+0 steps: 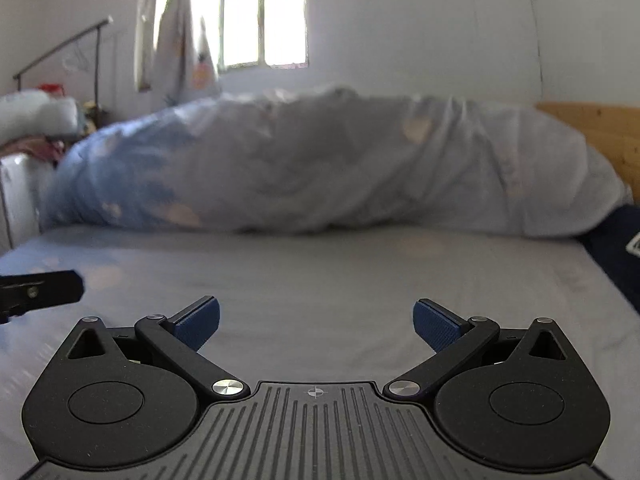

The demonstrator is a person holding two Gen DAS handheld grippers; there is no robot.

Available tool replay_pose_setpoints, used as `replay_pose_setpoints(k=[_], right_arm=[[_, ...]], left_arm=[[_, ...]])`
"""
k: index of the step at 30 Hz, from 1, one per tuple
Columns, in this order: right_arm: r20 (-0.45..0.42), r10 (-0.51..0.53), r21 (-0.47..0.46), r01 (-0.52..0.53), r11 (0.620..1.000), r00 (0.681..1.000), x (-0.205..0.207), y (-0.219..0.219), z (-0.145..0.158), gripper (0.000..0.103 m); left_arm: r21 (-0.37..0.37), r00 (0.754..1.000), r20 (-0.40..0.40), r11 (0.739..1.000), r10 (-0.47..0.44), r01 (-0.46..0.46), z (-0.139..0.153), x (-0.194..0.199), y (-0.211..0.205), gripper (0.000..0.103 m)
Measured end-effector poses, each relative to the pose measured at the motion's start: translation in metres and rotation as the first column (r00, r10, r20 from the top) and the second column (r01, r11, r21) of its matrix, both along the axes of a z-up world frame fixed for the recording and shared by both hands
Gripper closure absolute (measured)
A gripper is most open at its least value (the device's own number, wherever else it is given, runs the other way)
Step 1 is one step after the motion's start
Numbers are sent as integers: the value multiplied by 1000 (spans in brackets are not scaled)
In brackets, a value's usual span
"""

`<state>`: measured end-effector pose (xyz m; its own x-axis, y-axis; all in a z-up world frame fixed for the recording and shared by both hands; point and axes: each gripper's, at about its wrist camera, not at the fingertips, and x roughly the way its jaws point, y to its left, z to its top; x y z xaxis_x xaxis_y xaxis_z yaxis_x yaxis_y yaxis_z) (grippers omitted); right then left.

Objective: Fold clothes

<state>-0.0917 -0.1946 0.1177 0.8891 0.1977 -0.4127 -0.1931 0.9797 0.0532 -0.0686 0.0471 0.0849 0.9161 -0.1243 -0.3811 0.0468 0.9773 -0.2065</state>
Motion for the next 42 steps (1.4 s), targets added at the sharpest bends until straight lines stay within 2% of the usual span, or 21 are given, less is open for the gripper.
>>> replay_pose_setpoints(k=[3,5,8,14,16,23,42], right_arm=[[-16,-33,-26,33,999,999,14,-6,-31,0],[-58,-93,-11,93,996,994,27,-11,-49,0],[-136,-128,37,134,990,982,46,-15,-71,0],[-178,-71,-23,68,997,982,55,7,-100,0],[-210,-61,-41,53,998,976,62,19,-103,0],[-234,-49,-16,46,999,971,69,28,-103,0],[-229,-72,-36,66,997,971,80,26,-103,0]], left_arm=[[9,999,-30,1000,24,-24,-20,22,-7,0],[20,998,-50,999,33,-32,-32,28,-12,0],[34,997,-77,999,28,-26,-47,34,-16,0],[36,988,-131,997,77,-73,-66,47,-16,0],[24,984,-159,997,76,-74,-73,57,-17,0],[117,981,-194,993,28,-6,-78,57,-34,0],[125,977,-211,992,18,9,-82,66,-34,0]])
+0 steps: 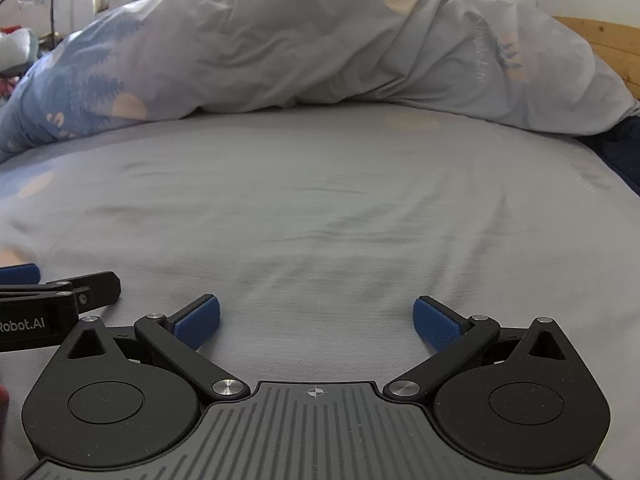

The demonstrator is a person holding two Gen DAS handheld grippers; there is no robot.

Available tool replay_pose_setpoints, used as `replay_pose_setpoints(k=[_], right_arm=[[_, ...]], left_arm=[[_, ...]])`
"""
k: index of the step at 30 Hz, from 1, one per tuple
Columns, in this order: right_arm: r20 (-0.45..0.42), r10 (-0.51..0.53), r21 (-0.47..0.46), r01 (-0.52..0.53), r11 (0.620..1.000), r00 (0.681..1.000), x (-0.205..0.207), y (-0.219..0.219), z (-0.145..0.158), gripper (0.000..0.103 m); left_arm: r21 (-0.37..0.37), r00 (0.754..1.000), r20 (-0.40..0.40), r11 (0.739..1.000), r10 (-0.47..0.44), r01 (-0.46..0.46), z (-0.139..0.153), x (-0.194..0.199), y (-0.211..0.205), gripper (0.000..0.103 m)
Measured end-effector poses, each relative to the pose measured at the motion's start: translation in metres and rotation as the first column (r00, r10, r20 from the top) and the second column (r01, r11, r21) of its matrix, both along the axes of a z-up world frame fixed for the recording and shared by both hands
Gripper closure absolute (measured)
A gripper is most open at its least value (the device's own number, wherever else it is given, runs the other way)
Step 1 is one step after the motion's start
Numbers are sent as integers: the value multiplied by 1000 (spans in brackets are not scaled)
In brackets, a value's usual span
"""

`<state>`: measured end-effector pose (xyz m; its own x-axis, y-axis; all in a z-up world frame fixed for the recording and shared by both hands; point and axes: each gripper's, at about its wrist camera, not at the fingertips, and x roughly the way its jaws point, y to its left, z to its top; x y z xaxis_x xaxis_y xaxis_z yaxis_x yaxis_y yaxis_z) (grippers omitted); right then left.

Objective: Fold clothes

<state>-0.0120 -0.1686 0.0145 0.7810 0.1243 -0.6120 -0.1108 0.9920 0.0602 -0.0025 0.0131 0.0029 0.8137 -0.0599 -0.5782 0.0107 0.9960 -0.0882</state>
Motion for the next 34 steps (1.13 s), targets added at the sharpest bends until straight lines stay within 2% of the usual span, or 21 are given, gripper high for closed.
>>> replay_pose_setpoints(k=[34], right_arm=[[0,-13,6,13,1000,1000,2,2,3,0]], left_arm=[[17,1000,0,1000,15,-15,1,3,-3,0]])
